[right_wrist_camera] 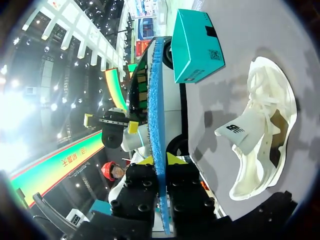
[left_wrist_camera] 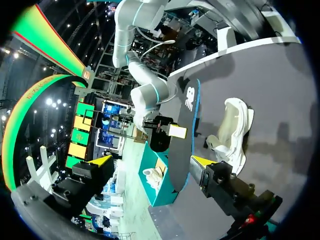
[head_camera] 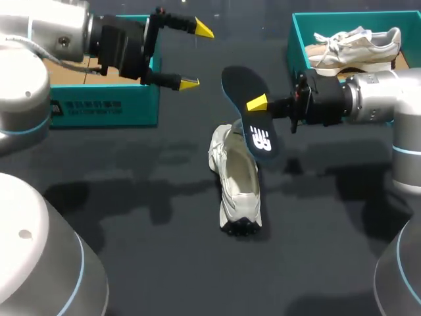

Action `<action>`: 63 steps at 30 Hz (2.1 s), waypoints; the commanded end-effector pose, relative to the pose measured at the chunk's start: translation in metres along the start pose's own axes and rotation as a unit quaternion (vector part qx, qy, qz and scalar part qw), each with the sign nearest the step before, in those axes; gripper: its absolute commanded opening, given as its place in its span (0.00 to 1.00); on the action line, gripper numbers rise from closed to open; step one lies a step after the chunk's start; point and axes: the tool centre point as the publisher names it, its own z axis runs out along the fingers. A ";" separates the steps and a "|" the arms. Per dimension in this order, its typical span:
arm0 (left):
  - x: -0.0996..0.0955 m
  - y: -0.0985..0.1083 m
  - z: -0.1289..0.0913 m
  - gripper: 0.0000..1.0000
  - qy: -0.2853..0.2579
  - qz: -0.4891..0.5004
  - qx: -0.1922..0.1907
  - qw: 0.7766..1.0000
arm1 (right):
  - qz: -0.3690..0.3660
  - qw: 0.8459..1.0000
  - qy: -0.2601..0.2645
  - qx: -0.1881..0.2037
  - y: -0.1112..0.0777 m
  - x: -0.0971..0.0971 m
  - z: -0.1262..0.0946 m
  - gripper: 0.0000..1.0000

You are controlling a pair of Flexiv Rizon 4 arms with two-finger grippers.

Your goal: Take the shoe out of the shoebox, open the shoe tongue, remove and reinsert the insole, then place the shoe into the shoebox

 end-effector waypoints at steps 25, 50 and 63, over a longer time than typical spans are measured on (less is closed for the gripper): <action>-0.060 0.052 0.043 1.00 0.474 0.029 0.003 0.880 | 0.007 1.000 -0.005 -0.002 0.004 -0.007 0.003 0.00; -0.044 0.039 0.079 1.00 0.583 0.055 0.004 0.810 | 0.007 1.000 -0.005 -0.002 0.004 -0.007 0.003 0.00; -0.039 0.036 0.091 1.00 0.561 0.051 0.001 0.826 | 0.007 1.000 -0.005 -0.002 0.004 -0.007 0.003 0.00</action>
